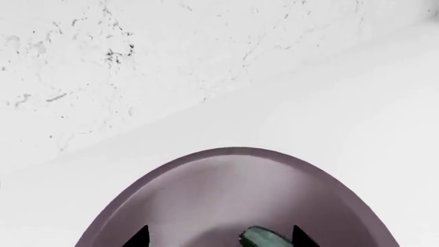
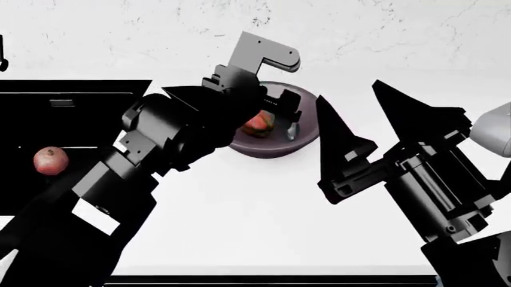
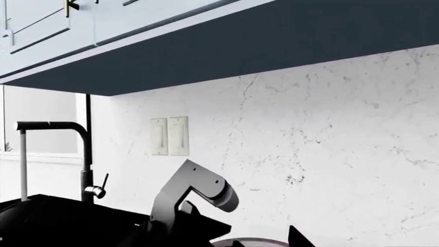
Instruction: Pick the bell peppers and zucchinis from the sink and place them in one bowl. Place the pomegranate in the other bowl. Then turn off the sink faucet.
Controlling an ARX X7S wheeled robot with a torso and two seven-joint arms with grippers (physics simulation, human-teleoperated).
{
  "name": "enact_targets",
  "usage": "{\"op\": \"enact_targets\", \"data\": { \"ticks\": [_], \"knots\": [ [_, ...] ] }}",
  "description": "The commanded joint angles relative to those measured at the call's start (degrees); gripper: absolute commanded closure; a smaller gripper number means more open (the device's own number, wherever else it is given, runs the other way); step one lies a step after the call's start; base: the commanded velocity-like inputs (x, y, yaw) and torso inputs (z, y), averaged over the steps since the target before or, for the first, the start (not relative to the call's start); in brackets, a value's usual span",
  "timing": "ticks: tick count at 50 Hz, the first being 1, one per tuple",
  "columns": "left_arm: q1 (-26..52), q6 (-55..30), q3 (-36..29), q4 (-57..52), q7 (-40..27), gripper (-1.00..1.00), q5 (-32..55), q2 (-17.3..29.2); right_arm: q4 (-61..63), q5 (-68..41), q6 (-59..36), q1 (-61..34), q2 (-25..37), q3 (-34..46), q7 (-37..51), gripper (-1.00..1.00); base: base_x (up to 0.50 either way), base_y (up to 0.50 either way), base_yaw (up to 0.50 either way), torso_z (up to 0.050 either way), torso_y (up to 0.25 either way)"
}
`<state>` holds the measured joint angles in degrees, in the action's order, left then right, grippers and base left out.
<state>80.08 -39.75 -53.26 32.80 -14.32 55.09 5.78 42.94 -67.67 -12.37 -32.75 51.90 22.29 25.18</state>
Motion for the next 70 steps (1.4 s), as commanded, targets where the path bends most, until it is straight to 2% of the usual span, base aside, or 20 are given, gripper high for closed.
{"op": "enact_targets", "data": {
  "ticks": [1, 11, 26, 36, 42, 48, 54, 59, 70],
  "knots": [
    [-0.26, 0.65, -0.31, -0.13, -0.13, -1.0, -0.15, 0.05, -0.02, 0.01, -0.15, -0.11, -0.12, 0.18, -0.16, -1.0, 0.0, 0.0, 0.0, 0.0, 0.0],
    [-0.01, 0.67, 0.31, -1.5, -0.93, -1.0, 0.55, 0.66, -0.04, 0.03, 0.08, 0.18, 0.02, 0.02, -0.3, -1.0, 0.0, 0.0, 0.0, 0.0, 0.0],
    [-1.46, 2.66, 7.62, -14.51, -8.22, -1.0, 5.1, 8.02, -2.98, 5.34, 4.27, 3.95, -1.45, -2.13, 1.57, -1.0, 0.0, 0.0, 0.0, 0.0, 0.0],
    [-11.58, 7.62, 17.34, -34.69, -19.84, -1.0, 11.13, 18.32, -4.88, 8.72, 6.25, 6.18, -2.69, -2.66, 2.42, -1.0, 0.0, 0.0, 0.0, 0.0, 0.0],
    [-26.21, 17.9, 23.34, -50.77, -25.24, -1.0, 9.71, 25.22, -5.18, 9.27, 5.8, 5.61, -3.2, -2.07, 2.25, -1.0, -0.09, 0.0, 0.0, 0.0, 0.0],
    [-38.87, 26.2, 26.42, -60.74, -25.61, -1.0, 6.42, 29.86, -5.98, 8.77, 4.18, 3.97, -4.11, -1.22, 3.19, -1.0, -0.5, 0.0, 0.0, 0.0, 0.0],
    [-43.94, 30.91, 27.43, -61.36, -24.63, -1.0, 2.07, 30.36, -6.36, 10.05, 1.9, 2.13, -4.74, 0.28, 4.2, -1.0, -0.5, 0.0, 0.0, 0.0, 0.0],
    [-46.52, 35.28, 30.48, -54.87, -22.32, -1.0, 2.81, 29.64, -7.63, 15.5, -1.17, -0.51, -6.8, 3.02, 6.65, -1.0, -0.2, 0.38, 0.0, 0.0, 0.0],
    [-46.22, 35.4, 31.7, -53.09, -23.75, -1.0, 3.35, 29.52, -7.19, 17.79, -3.05, -1.96, -7.38, 4.52, 7.69, -1.0, 0.02, 0.5, 0.0, 0.0, 0.0]
  ]
}}
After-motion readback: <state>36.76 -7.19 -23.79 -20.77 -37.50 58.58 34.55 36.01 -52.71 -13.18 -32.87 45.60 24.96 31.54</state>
